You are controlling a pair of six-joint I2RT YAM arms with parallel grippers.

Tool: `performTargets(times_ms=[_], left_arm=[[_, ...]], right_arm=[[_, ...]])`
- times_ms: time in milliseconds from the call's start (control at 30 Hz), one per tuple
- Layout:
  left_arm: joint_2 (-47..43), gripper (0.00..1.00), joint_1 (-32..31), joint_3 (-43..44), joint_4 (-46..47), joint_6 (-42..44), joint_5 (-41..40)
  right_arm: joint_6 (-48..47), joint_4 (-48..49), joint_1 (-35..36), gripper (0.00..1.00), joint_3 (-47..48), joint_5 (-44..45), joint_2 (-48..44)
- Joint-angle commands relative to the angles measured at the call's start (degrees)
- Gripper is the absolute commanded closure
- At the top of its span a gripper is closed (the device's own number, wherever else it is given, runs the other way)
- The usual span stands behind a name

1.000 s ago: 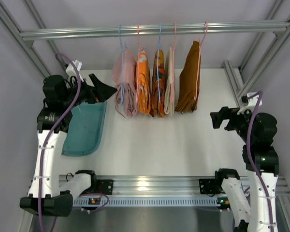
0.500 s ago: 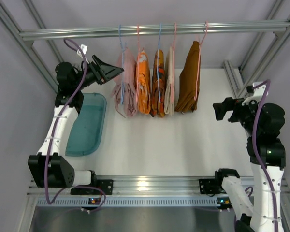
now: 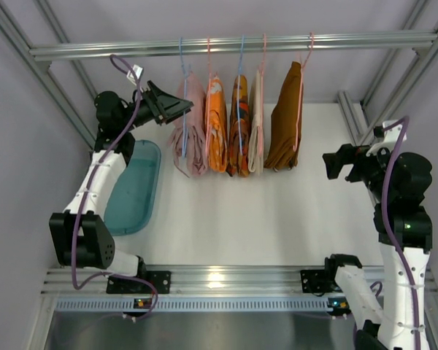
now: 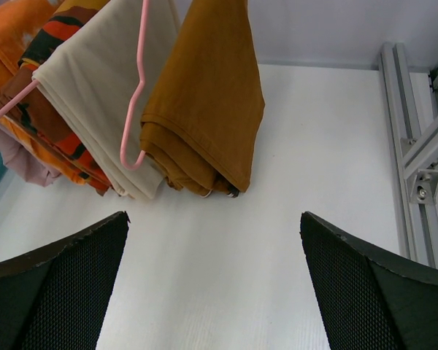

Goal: Remove the trousers from the hanger

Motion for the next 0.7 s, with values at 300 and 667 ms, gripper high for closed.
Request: performTargets(times_ms=[300,667], left_arm=[[1.8,0.39,-1.3,1.2,11.6,-8.1,1.3],[3.2,0.49,-1.4,-0.1,21.3,-20.1,2.7]], right_arm=[[-1.2,0.0,-0.9,0.0,1.1,-0.7,-0.2],[-1.3,0.0,-1.1,0.0,0.8,-1.0,-0.2]])
